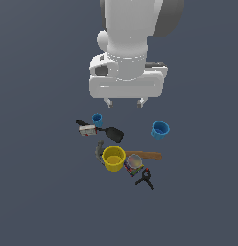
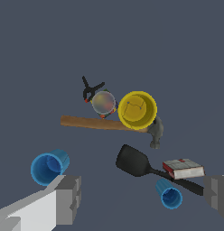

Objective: Pick up a designated object from a clutter of objects.

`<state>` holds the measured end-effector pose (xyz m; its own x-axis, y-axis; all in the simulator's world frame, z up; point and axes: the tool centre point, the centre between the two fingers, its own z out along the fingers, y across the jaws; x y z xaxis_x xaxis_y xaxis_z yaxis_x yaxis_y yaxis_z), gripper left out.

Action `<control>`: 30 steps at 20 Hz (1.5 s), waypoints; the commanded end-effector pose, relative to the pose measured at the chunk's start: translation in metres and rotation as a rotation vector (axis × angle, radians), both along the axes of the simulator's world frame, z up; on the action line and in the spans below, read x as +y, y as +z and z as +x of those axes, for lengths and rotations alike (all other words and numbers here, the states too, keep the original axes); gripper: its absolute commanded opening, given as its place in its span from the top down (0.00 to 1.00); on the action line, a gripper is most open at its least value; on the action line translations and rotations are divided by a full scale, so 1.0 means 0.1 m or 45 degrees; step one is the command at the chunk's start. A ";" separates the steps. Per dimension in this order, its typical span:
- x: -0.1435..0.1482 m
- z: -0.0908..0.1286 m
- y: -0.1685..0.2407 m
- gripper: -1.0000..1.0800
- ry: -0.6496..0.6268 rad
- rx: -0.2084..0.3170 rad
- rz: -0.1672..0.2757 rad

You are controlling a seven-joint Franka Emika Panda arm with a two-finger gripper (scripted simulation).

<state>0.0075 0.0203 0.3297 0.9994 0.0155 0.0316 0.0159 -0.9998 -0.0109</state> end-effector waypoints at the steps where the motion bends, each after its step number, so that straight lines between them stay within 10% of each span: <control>1: 0.00 0.00 0.00 0.38 0.000 0.000 0.000; 30: -0.16 0.43 -0.45 0.38 0.373 0.021 -0.065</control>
<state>0.0459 0.0079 0.2924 0.9637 0.2667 0.0146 0.2662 -0.9634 0.0309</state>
